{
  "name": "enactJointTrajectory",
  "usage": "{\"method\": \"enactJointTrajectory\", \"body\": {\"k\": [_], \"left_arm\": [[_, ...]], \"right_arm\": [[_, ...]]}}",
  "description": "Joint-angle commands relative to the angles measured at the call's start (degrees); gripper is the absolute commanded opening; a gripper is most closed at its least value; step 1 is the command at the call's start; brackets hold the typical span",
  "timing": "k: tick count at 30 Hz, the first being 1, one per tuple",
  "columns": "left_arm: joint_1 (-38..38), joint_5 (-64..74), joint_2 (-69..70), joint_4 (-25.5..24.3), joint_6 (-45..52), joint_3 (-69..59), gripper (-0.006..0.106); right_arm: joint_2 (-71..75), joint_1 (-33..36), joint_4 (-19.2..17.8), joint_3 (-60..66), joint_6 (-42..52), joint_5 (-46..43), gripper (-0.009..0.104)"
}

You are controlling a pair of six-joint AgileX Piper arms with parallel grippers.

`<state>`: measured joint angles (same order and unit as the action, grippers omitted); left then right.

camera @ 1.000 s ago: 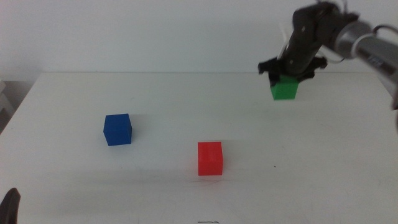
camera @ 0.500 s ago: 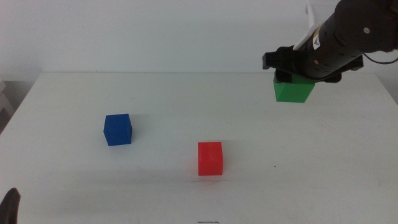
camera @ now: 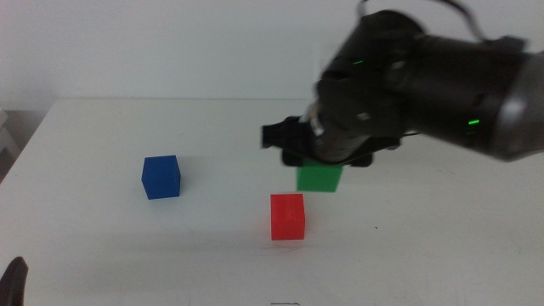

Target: Stack red cubes first, then green, then blue cubes in a specific spot.

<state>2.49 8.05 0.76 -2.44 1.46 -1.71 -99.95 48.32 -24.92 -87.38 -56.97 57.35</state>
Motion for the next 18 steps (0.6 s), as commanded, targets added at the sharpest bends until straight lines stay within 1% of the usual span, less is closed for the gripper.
{"method": "enactJointTrajectory", "body": {"k": [1,7,11,18], "left_arm": [[-0.03,-4.56,0.97,0.61,-0.26,0.19,0.094],[-0.03,-4.56,0.97,0.61,-0.26,0.19,0.094],[-0.03,-4.56,0.97,0.61,-0.26,0.19,0.094],[-0.03,-4.56,0.97,0.61,-0.26,0.19,0.094]], "right_arm": [[0.52,1.65,-2.80,-4.37,-0.15,0.75,-0.001],[-3.75,2.38,-1.57,-7.89,0.24,0.79,-0.001],[-6.39,2.38,-0.99,-9.52,3.42,0.02,-0.001],[-9.22,1.80,-1.58,-11.02,3.78,-0.06,-0.001]]}}
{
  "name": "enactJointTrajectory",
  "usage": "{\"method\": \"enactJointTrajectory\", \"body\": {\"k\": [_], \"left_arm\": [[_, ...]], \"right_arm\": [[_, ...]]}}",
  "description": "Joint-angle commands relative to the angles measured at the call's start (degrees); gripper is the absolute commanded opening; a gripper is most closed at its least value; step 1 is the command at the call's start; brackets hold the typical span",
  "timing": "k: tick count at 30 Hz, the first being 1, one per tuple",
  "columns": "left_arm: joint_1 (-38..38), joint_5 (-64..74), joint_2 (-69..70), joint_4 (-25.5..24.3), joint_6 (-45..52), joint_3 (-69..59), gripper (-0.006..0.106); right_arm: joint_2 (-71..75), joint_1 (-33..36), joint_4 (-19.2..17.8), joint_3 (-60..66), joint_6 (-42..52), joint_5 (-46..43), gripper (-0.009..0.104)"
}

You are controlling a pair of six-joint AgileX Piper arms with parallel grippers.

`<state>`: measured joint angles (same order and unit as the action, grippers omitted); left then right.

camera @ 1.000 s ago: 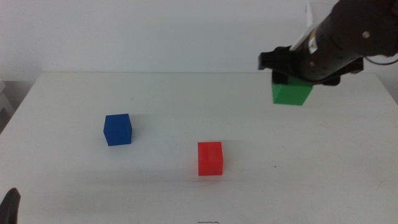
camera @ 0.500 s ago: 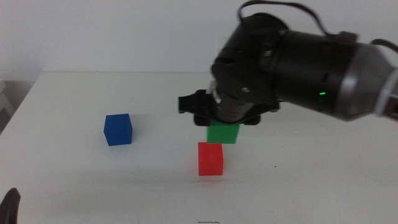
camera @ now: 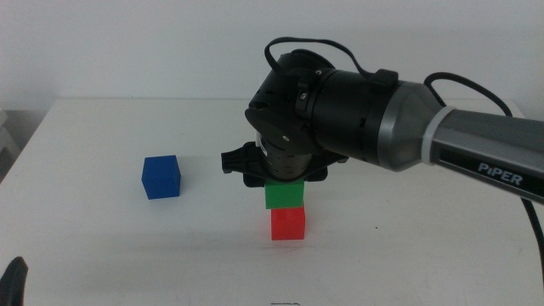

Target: Stack red cubes first, then green, then blue cubes in a specific spot.

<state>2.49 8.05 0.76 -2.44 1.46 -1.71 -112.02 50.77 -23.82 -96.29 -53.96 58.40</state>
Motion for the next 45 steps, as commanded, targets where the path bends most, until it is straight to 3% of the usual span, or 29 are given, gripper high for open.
{"method": "enactJointTrajectory", "body": {"k": [1,45], "left_arm": [[-0.03,-4.56,0.97,0.61,-0.26,0.19,0.094],[-0.03,-4.56,0.97,0.61,-0.26,0.19,0.094]], "right_arm": [[2.52,-0.71,-2.69,-2.10,0.76,-1.43,-0.001],[-3.40,-3.22,1.11,-2.10,2.92,-3.72,-0.001]]}}
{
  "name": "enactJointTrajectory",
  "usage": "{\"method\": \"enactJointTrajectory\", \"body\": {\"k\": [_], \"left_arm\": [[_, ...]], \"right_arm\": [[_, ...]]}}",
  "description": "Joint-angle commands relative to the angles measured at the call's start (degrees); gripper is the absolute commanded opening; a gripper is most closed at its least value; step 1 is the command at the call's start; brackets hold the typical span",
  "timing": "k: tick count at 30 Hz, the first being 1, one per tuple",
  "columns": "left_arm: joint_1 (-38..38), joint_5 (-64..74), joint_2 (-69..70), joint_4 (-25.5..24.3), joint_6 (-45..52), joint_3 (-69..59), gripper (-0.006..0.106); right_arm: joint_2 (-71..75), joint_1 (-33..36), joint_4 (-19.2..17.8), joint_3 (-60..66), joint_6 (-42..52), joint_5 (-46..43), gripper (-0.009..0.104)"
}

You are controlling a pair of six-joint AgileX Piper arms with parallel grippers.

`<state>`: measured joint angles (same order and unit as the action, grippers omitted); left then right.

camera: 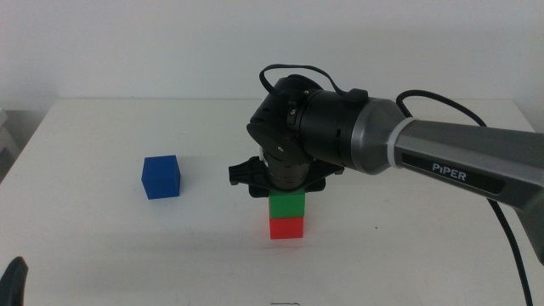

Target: Stack red cubes first, then green, then blue cubes in a specific spot.

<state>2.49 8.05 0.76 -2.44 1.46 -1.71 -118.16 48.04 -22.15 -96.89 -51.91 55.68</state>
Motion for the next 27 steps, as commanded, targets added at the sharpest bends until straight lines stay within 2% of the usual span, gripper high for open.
{"method": "enactJointTrajectory", "body": {"k": [1,4,10,11,14,17,19,22,27], "left_arm": [[-0.03,-4.56,0.97,0.61,-0.26,0.19,0.094],[-0.03,-4.56,0.97,0.61,-0.26,0.19,0.094],[-0.03,-4.56,0.97,0.61,-0.26,0.19,0.094],[-0.03,-4.56,0.97,0.61,-0.26,0.19,0.094],[-0.03,-4.56,0.97,0.61,-0.26,0.19,0.094],[-0.03,-4.56,0.97,0.61,-0.26,0.19,0.094],[-0.03,-4.56,0.97,0.61,-0.26,0.19,0.094],[-0.03,-4.56,0.97,0.61,-0.26,0.19,0.094],[-0.03,-4.56,0.97,0.61,-0.26,0.19,0.094]], "right_arm": [[2.63,-0.50,-0.44,-1.51,0.88,-0.99,-0.001],[2.36,-0.71,-0.38,-1.51,0.68,-0.99,0.001],[2.36,-0.95,-0.23,-1.51,0.68,-0.99,0.019],[2.36,-0.95,-0.23,-1.51,0.68,-1.01,0.057],[2.42,-0.95,-0.23,-1.51,0.68,-1.01,0.076],[3.82,-0.95,-0.15,-1.51,0.68,-1.01,0.089],[5.88,-1.00,0.46,-1.51,1.12,-1.00,0.094],[11.21,-1.07,0.62,-1.51,3.98,0.46,0.094],[22.46,-1.07,2.60,-0.96,16.08,3.57,0.094]]}}
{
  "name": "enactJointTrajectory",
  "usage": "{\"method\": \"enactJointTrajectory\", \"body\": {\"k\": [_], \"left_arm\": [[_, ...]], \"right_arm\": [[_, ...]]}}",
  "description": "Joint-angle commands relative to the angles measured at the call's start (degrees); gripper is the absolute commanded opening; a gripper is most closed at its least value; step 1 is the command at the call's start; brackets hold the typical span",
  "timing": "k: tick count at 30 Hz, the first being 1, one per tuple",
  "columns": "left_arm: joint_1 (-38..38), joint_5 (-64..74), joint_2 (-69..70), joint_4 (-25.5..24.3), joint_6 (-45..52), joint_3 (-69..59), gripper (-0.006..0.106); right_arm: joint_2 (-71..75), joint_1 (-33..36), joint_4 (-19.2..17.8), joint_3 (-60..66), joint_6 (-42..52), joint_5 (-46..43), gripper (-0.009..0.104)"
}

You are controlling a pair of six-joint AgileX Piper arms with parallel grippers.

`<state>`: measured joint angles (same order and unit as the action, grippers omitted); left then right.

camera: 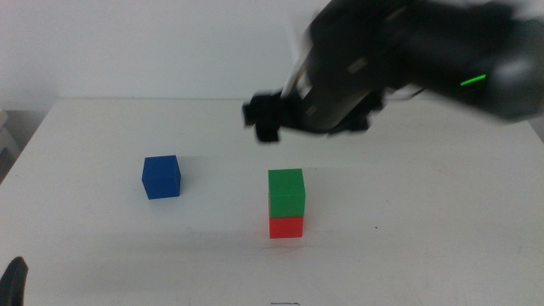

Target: Stack red cubes first, then green, then blue cubes in a specific spot.

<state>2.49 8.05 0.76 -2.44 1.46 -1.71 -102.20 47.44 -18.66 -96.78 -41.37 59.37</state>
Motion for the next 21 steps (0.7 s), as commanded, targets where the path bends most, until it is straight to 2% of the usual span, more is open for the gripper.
{"method": "enactJointTrajectory", "body": {"k": [1,6,9,12,14,21], "left_arm": [[-0.03,-4.56,0.97,0.61,-0.26,0.19,0.094],[-0.03,-4.56,0.97,0.61,-0.26,0.19,0.094],[-0.03,-4.56,0.97,0.61,-0.26,0.19,0.094],[-0.03,-4.56,0.97,0.61,-0.26,0.19,0.094],[-0.03,-4.56,0.97,0.61,-0.26,0.19,0.094],[-0.03,-4.56,0.97,0.61,-0.26,0.19,0.094]], "right_arm": [[9.07,-0.47,0.00,-0.36,8.73,-0.31,0.094],[23.78,-1.92,4.26,8.11,20.94,-4.04,0.094],[32.97,-3.31,9.28,15.27,29.52,-7.08,0.094],[40.99,-4.61,15.90,22.29,38.93,-8.47,0.094],[45.68,-5.77,18.66,26.14,41.88,-9.02,0.094],[57.98,-9.61,17.96,34.73,42.93,-10.40,0.094]]}}
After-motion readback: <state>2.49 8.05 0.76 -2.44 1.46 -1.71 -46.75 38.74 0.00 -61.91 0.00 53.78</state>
